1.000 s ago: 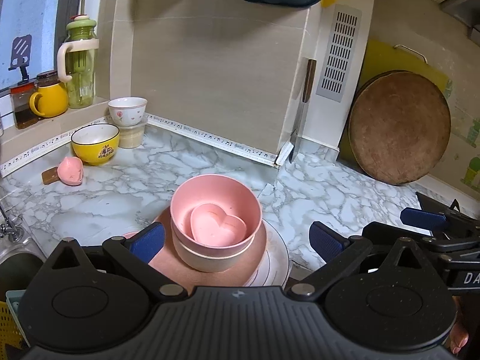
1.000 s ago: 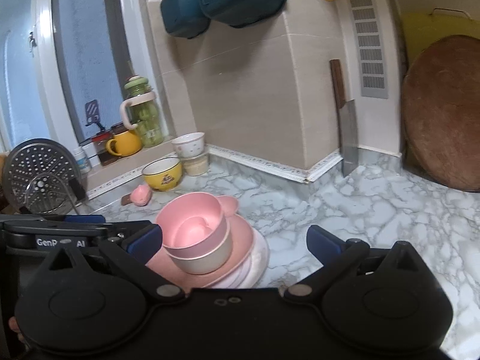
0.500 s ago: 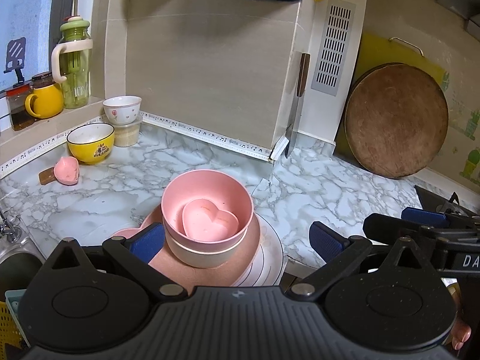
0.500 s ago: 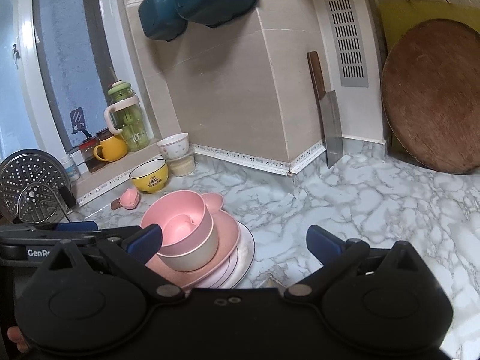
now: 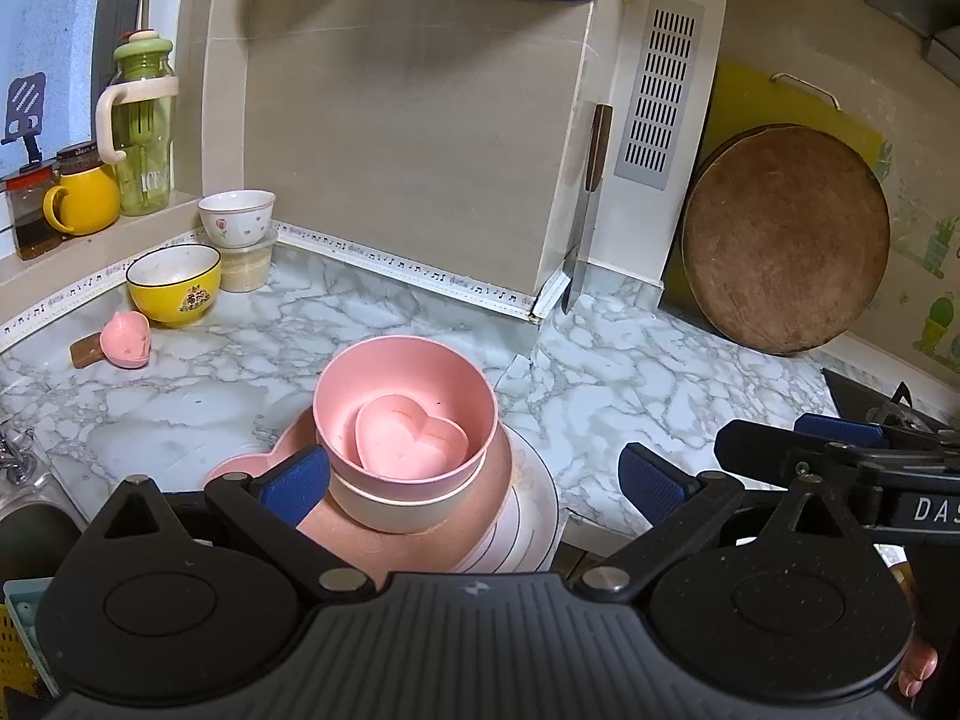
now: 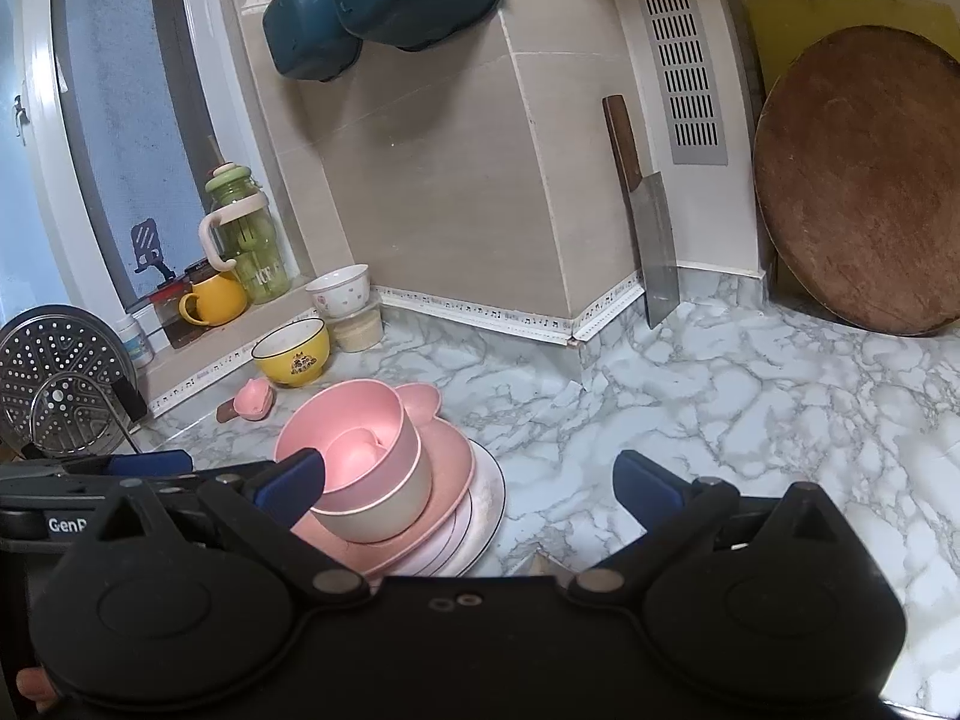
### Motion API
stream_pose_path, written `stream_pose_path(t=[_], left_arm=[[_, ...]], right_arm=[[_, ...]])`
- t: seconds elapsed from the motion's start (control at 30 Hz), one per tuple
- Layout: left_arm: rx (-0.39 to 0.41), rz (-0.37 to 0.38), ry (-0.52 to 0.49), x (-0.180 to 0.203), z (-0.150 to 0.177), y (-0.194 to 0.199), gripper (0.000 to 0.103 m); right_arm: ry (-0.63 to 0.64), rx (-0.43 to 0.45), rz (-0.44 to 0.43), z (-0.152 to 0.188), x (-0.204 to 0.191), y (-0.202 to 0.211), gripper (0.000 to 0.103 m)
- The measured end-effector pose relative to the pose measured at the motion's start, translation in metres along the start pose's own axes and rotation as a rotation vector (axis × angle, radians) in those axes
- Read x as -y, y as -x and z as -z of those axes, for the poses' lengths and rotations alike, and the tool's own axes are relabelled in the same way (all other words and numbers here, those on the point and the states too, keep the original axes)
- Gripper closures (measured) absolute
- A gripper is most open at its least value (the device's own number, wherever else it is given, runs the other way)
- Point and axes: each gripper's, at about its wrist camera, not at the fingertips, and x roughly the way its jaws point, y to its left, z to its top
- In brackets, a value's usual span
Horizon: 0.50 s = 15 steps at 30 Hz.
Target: Organize plates and bowls
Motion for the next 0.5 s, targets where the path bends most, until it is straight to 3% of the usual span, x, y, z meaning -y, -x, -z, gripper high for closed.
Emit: stream_pose_path(t=[0.5], left_arm=[[-0.017,0.007,0.0,0.0031,0.0008,-0.0046,0.0]], right_arm=[[-0.003,-0.006,0.0,0.0001,0.0,-0.0004,0.0]])
